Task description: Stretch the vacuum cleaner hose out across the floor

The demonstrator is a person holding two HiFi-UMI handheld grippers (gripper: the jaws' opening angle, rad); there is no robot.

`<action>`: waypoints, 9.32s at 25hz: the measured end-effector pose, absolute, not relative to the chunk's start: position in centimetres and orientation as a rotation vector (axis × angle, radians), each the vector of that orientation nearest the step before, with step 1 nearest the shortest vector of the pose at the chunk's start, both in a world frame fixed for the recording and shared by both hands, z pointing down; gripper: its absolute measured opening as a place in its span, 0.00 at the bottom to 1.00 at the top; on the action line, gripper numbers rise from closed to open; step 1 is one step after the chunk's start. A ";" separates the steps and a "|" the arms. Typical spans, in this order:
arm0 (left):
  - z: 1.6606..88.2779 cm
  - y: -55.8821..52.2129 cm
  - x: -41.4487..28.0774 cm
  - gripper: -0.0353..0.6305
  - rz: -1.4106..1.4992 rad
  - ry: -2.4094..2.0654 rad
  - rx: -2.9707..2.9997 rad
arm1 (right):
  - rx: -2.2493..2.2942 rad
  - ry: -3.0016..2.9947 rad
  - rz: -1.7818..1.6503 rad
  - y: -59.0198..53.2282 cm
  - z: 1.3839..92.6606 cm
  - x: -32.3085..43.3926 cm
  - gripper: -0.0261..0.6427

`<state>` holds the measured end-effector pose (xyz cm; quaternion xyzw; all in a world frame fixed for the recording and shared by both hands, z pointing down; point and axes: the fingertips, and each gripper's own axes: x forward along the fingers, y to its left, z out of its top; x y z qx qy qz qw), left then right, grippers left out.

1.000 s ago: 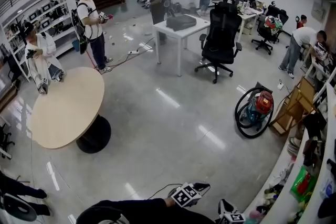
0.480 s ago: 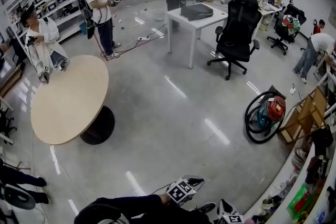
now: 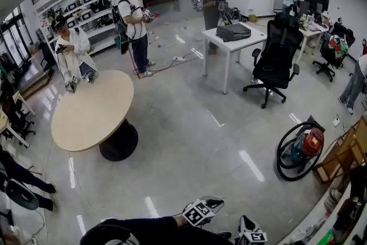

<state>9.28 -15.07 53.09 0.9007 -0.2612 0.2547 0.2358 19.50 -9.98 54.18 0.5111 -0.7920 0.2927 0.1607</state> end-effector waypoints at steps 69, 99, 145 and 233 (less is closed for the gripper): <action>53.1 -55.2 66.2 0.09 0.913 -0.452 2.648 | 1.738 -2.236 0.893 -51.6 55.1 74.7 0.06; 57.9 -79.7 86.6 0.09 0.925 -0.043 2.678 | 1.953 -1.921 0.999 -71.2 57.9 92.2 0.06; 109.5 -112.3 114.2 0.40 2.070 -0.019 3.035 | 1.903 -1.963 1.169 -83.8 94.6 115.3 0.06; 110.0 -97.2 105.2 0.46 2.359 0.525 2.913 | 1.813 -1.988 1.069 -76.3 95.9 112.2 0.35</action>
